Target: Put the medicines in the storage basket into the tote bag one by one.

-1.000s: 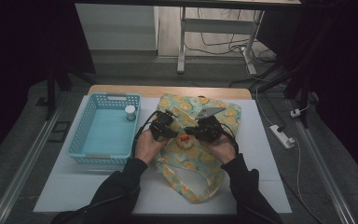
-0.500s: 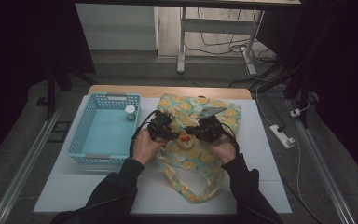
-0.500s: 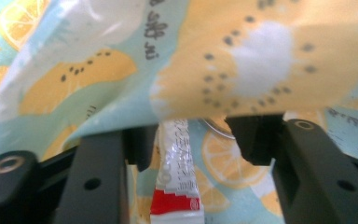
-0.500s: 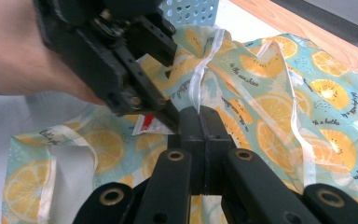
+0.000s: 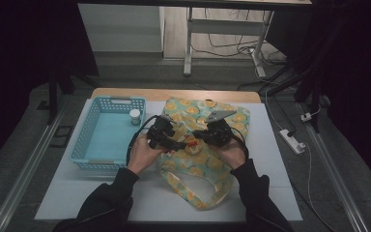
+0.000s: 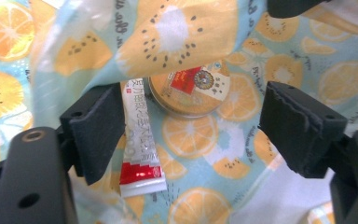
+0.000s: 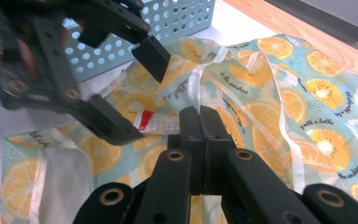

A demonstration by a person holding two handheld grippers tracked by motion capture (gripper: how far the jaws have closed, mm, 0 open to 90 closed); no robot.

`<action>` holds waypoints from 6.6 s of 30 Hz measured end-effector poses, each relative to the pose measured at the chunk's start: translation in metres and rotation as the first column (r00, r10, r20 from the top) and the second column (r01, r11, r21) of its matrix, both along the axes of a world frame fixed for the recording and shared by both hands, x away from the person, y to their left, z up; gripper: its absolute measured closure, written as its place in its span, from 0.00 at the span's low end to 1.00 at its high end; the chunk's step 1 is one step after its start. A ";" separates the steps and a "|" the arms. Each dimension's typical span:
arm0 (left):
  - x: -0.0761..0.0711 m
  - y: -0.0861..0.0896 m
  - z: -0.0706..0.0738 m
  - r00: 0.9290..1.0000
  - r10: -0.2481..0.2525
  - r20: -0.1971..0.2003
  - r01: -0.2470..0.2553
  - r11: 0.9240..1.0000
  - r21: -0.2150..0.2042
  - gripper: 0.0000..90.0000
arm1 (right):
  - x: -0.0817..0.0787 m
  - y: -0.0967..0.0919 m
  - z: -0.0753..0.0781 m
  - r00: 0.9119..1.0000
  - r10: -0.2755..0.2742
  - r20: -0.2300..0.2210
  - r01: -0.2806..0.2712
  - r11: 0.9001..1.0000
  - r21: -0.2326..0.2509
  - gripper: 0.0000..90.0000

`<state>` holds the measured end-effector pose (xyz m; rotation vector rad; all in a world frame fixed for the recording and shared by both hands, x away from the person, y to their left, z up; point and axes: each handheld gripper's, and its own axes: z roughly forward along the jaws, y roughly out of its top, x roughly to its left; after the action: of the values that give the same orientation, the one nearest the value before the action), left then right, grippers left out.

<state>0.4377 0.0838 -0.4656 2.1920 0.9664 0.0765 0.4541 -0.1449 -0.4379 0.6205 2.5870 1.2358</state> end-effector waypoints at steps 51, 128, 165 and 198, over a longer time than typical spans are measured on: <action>0.031 0.160 0.005 0.934 0.352 0.064 -0.354 0.935 0.023 0.00 | 0.001 0.000 -0.001 1.000 0.003 -0.007 -0.003 1.000 -0.008 1.00; 0.063 0.148 0.021 0.952 0.307 0.007 -0.305 0.942 0.141 0.56 | 0.002 -0.004 0.004 1.000 -0.005 -0.009 0.005 1.000 0.022 1.00; -0.016 0.107 0.052 0.996 0.077 0.054 -0.080 0.995 0.052 0.56 | 0.003 -0.004 0.002 1.000 -0.008 -0.013 0.008 1.000 0.017 1.00; -0.029 0.013 0.030 0.989 -0.129 0.068 0.123 0.989 0.081 0.56 | 0.002 -0.006 0.006 1.000 -0.015 0.002 0.014 0.999 0.035 1.00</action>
<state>0.4090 0.0973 -0.4359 2.2990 0.7943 0.1358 0.4562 -0.1505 -0.4320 0.6429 2.5595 1.2791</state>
